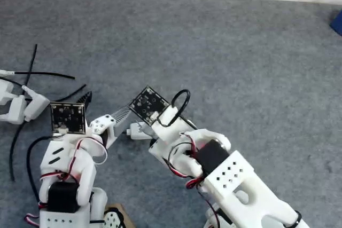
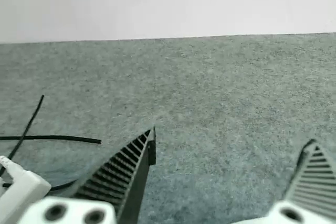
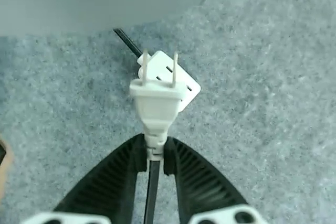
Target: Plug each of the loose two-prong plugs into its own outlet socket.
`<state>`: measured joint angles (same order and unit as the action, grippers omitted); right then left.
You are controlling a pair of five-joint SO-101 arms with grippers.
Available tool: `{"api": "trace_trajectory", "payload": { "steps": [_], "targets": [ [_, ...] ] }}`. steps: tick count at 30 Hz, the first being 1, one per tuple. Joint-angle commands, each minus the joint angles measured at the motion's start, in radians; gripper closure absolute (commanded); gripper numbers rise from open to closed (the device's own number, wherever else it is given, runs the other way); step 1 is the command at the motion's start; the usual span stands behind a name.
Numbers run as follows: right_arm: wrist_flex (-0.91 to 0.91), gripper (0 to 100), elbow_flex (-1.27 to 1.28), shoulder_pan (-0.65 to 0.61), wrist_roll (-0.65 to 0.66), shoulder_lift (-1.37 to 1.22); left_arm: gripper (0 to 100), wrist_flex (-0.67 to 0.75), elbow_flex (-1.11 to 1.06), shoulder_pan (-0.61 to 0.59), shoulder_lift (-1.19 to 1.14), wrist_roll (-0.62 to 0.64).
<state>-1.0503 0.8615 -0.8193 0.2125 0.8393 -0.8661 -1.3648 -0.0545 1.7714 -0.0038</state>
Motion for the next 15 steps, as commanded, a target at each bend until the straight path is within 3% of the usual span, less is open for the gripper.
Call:
{"api": "trace_trajectory", "payload": {
  "steps": [1,15],
  "targets": [
    [0.021,99.1,-0.008,-0.005,0.014,0.035,58,-0.02,0.058,0.018,0.005,-0.038],
    [-0.048,99.1,-0.117,-0.005,-0.008,0.035,58,0.011,-0.162,0.081,0.008,-0.052]
  ]
}}
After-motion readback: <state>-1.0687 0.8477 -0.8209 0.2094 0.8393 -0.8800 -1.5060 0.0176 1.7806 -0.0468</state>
